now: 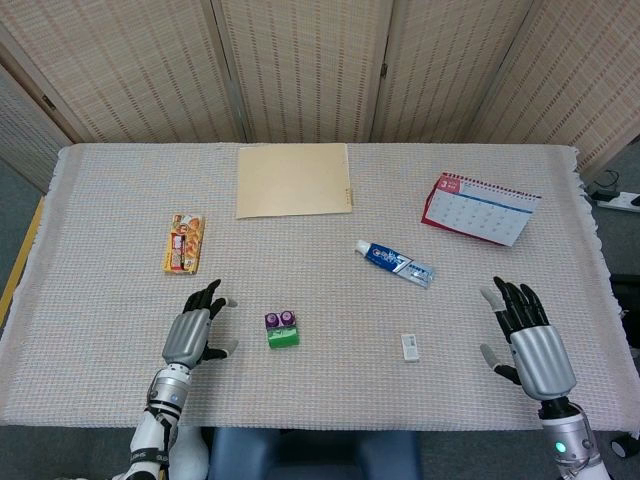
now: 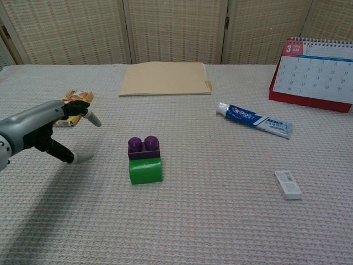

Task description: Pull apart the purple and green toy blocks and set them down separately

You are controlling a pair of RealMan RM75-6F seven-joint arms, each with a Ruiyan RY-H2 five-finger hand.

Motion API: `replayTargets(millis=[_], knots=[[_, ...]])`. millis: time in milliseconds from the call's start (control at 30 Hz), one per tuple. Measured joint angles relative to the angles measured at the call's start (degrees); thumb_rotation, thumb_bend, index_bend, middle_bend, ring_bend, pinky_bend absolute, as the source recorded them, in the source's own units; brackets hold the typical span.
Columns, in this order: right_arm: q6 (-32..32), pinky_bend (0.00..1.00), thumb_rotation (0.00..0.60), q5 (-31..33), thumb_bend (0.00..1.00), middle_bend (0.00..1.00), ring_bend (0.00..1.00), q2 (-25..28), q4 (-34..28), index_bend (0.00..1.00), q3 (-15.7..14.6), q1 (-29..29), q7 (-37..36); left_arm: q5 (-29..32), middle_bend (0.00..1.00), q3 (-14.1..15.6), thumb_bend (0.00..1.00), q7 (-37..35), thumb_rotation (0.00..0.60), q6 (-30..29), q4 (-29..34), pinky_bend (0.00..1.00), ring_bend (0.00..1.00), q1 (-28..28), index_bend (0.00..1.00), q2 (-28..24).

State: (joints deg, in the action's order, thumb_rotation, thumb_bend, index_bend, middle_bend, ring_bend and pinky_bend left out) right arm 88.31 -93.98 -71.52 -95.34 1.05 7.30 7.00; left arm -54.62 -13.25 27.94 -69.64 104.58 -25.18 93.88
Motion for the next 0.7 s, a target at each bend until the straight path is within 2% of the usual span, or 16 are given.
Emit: replayTargets(millis=[267,700], knots=[[0.68,0.00,0.600,0.60,0.36,0.00,0.00,0.79,-0.01,0.00,0.71,-0.57,-2.00,6.42,0.00,-2.17,0.32,5.39,0.600,-1.30,-1.52,0.00,0.00,-4.58,0.33,5.64],[-0.44,0.00,0.600,1.29,0.36,0.00,0.00,1.85,-0.21,0.00,1.22,-0.31,-3.83,9.29,0.02,-3.87,0.32,3.76,0.600,-1.10,-6.89,0.00,0.00,-7.99,0.37,10.67]])
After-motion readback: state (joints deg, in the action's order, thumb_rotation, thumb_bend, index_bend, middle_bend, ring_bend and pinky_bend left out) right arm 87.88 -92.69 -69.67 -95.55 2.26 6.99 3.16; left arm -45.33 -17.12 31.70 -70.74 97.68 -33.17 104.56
